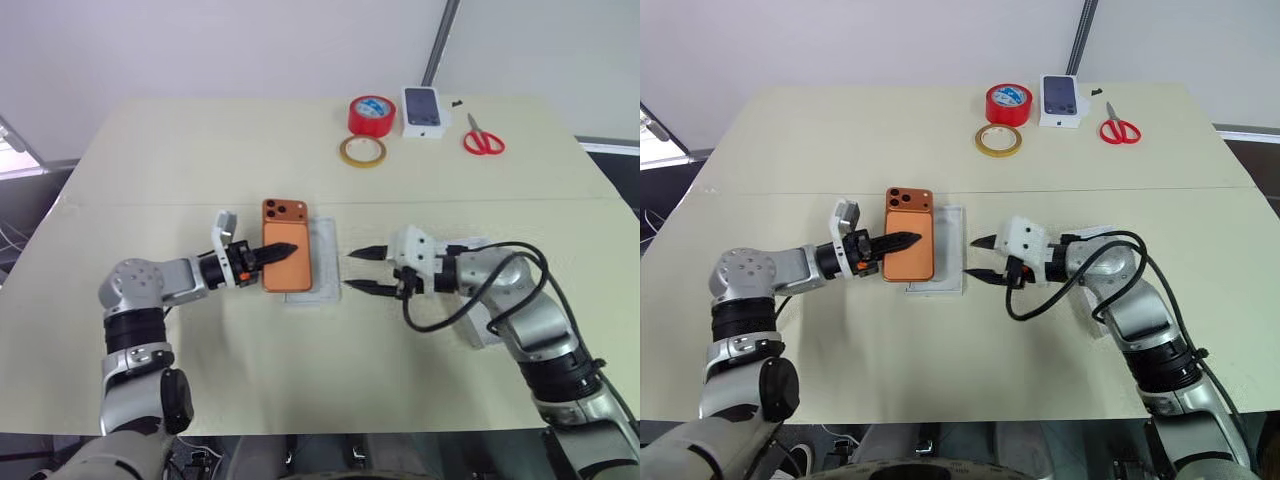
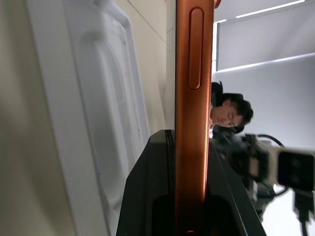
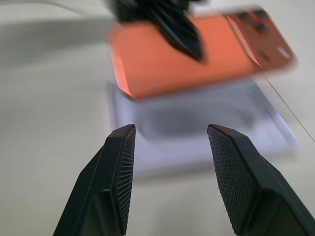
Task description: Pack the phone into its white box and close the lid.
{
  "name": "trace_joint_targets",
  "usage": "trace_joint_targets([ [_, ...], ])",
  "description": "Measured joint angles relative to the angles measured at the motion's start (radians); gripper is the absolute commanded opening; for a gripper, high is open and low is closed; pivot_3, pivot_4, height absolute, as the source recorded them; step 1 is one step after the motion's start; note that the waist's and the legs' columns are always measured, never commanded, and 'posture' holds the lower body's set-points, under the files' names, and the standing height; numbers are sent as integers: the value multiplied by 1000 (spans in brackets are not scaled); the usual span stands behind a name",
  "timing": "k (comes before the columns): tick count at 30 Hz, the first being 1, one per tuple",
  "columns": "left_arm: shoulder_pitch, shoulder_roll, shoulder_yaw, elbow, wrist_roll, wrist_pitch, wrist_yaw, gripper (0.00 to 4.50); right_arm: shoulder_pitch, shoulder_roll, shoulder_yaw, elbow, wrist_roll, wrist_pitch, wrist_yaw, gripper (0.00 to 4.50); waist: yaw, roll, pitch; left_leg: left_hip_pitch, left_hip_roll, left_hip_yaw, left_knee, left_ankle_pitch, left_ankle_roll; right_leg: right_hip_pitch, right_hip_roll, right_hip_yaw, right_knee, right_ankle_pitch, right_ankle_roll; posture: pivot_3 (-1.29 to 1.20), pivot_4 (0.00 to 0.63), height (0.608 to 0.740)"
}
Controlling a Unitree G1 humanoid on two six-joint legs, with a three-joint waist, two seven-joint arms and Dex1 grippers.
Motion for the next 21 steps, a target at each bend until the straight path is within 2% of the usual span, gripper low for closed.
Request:
trace_joint_targets([
  [2,0,-22,-10,-1,0,6,11,0,1,-1,-10,35,-11,-21,-12,2420,-1,0,0,0,0,0,0,0,0,0,0,0,0,0,0,0,150,740],
  [4,0,-40,-22,-8,0,15,20,1016,8,-1,-11,40,-17,-39,-20,2478,-6,0,0,0,0,0,0,0,0,0,1,0,0,0,0,0,150,740],
  [6,0,-46,-27,-9,1,17,32,1847,15,0,-9,41,-20,-48,-26,2478,-6,0,0,0,0,0,0,0,-1,0,1,0,1,0,0,0,150,740],
  [11,-2,-45,-26,-23,-13,15,29,4396,30,0,-4,41,-31,-48,-41,2478,-2,0,0,0,0,0,0,0,-1,0,0,0,1,0,0,0,150,740],
  [21,4,10,-98,-126,-9,14,38,4460,34,14,13,43,-40,-50,-62,2478,-4,0,0,0,0,0,0,1,-1,0,1,0,1,0,0,0,150,740],
])
